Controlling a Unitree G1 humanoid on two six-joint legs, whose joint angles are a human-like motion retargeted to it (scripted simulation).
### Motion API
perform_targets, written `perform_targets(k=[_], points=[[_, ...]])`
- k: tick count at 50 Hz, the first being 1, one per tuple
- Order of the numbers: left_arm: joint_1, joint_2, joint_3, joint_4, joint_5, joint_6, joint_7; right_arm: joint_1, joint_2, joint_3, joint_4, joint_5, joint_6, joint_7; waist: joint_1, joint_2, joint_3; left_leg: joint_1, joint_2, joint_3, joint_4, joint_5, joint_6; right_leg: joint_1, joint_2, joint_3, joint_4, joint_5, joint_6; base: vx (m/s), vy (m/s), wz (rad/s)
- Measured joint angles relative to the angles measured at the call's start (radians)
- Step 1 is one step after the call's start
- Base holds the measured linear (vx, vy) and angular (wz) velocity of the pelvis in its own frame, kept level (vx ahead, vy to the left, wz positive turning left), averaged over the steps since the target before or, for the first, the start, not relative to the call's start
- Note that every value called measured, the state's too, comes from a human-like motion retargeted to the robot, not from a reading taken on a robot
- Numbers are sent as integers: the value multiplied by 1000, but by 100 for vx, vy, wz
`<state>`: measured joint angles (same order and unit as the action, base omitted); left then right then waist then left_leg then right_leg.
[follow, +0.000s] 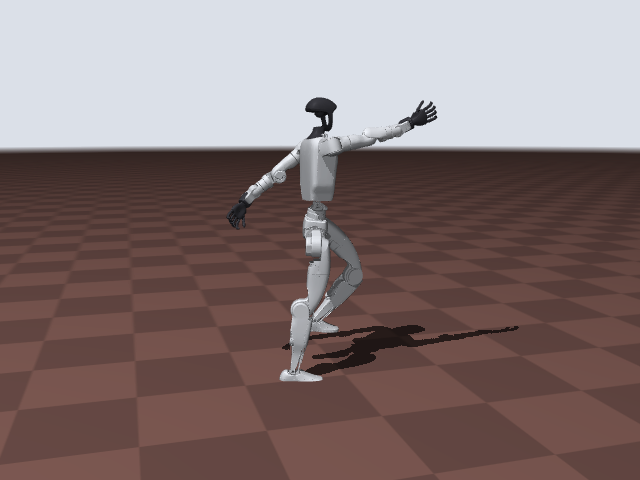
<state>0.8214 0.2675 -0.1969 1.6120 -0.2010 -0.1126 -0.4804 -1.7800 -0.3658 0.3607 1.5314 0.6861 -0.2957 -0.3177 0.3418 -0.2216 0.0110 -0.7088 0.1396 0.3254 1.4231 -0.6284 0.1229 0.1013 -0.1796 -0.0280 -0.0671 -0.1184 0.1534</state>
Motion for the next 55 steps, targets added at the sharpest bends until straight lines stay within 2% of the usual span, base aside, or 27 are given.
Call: perform_targets(k=[3,5,7,9,10,12,16,19,22,25,30,33,35,37,38,40,42,43,45,48,51,53,55], points=[[-210,-46,3,28,-35,-18,87,156,89,-71,-60,-40,-3,5,0,-4,46,384,-54,140,-699,67,-41,66,-12,43,45,-25,21,48,17,-86],[-407,-70,11,56,-128,-94,226,316,154,-114,-133,-36,-57,-20,5,41,111,719,-108,262,-1250,249,-67,152,19,74,80,-51,24,52,27,-81],[-617,-92,27,67,-240,-144,337,551,207,-170,-223,-134,-70,-59,-77,110,110,840,-101,275,-1481,413,-132,166,88,42,155,-67,-21,40,31,80],[-832,-97,49,57,-217,-158,414,850,242,-211,-301,-238,-67,-54,-190,162,82,841,-67,208,-1510,463,-194,75,132,-32,375,-65,-80,28,29,188],[-944,-93,61,46,-163,-153,442,1013,252,-225,-330,-281,-64,-36,-244,185,55,820,-50,164,-1510,473,-208,-28,146,-70,564,-68,-111,21,23,195],[-1207,-57,83,7,-40,-105,468,1289,240,-268,-258,-329,0,39,-314,197,10,764,-47,93,-1510,473,-216,-302,127,-101,1010,-66,-140,22,16,178],[-1740,30,99,-71,162,-10,437,1733,175,-349,50,-494,195,311,-439,217,48,796,-46,-22,-1510,453,-260,-606,84,-136,1643,-150,-154,35,9,167],[-2063,104,6,-128,173,18,426,2030,116,-329,140,-537,245,468,-522,244,74,824,-40,-72,-1510,443,-250,-770,43,-158,1939,-223,-180,38,6,85],[-2305,201,-139,-180,120,19,445,2282,56,-301,123,-461,236,560,-569,264,88,856,-41,-75,-1510,424,-211,-902,34,-151,2088,-283,-215,39,4,-6],[-2496,289,-248,-175,152,29,407,2461,6,-286,137,-447,246,636,-591,267,83,889,-46,-55,-1510,404,-201,-986,55,-133,2101,-328,-236,40,-1,-36],[-2660,316,-261,-98,131,43,371,2551,-10,-356,169,-417,278,648,-575,261,48,919,-64,-38,-1510,372,-221,-970,63,-131,1823,-358,-238,38,-3,-16],[-2588,264,-205,-110,44,6,377,2459,28,-368,164,-330,262,635,-562,266,32,933,-69,-63,-1510,354,-230,-822,46,-175,1437,-366,-208,38,-5,42],[-2466,203,-148,-150,-9,-28,383,2358,58,-359,161,-282,252,607,-555,270,28,955,-74,-96,-1510,346,-233,-643,31,-236,1054,-344,-174,43,-6,83],[-2291,116,-87,-208,-57,-53,403,2214,82,-352,169,-242,258,542,-538,261,49,1007,-90,-137,-1491,332,-226,-358,42,-326,530,-203,-111,50,-11,85],[-2200,70,-62,-232,-68,-53,415,2130,92,-356,169,-248,275,500,-516,241,71,1041,-111,-153,-1469,321,-213,-205,53,-359,264,-81,-65,52,-18,21],[-2003,-13,-35,-240,7,-47,375,1950,113,-354,169,-288,292,458,-415,192,78,1060,-158,-138,-1399,319,-162,-61,53,-345,8,87,14,47,-24,-93],[-1759,-69,-39,-199,137,-50,305,1735,126,-297,168,-203,255,410,-282,149,90,1013,-172,-73,-1196,332,-123,-7,39,-261,-20,118,35,40,-29,-200],[-1627,-80,-41,-164,179,-41,259,1614,127,-275,165,-164,241,378,-229,126,96,942,-163,-36,-1007,316,-129,10,26,-218,-20,116,33,33,-28,-190],[-1358,-78,-34,-74,172,-37,189,1364,108,-335,126,-173,206,285,-176,103,57,662,-81,-6,-481,234,-121,-18,24,-161,-20,107,14,28,-20,-139],[-975,-62,17,63,116,-57,221,994,87,-465,7,-163,146,165,-114,92,48,378,26,-8,90,81,-47,-10,29,-91,-20,72,10,38,-5,-121],[-608,-40,21,74,7,-83,181,658,66,-389,-81,13,44,90,-31,69,56,185,56,-28,410,-9,-6,9,14,-25,-20,47,-4,44,1,-108],[-388,-13,-4,42,-52,-85,95,471,30,-272,-105,133,-15,68,22,46,48,57,41,-48,521,-31,3,5,-3,-1,-20,43,-14,41,4,-53],[-202,26,-29,12,-72,-58,16,308,-22,-174,-98,194,-25,68,66,29,39,-50,28,-56,569,-46,20,2,-15,3,-20,42,-17,41,7,-13]])
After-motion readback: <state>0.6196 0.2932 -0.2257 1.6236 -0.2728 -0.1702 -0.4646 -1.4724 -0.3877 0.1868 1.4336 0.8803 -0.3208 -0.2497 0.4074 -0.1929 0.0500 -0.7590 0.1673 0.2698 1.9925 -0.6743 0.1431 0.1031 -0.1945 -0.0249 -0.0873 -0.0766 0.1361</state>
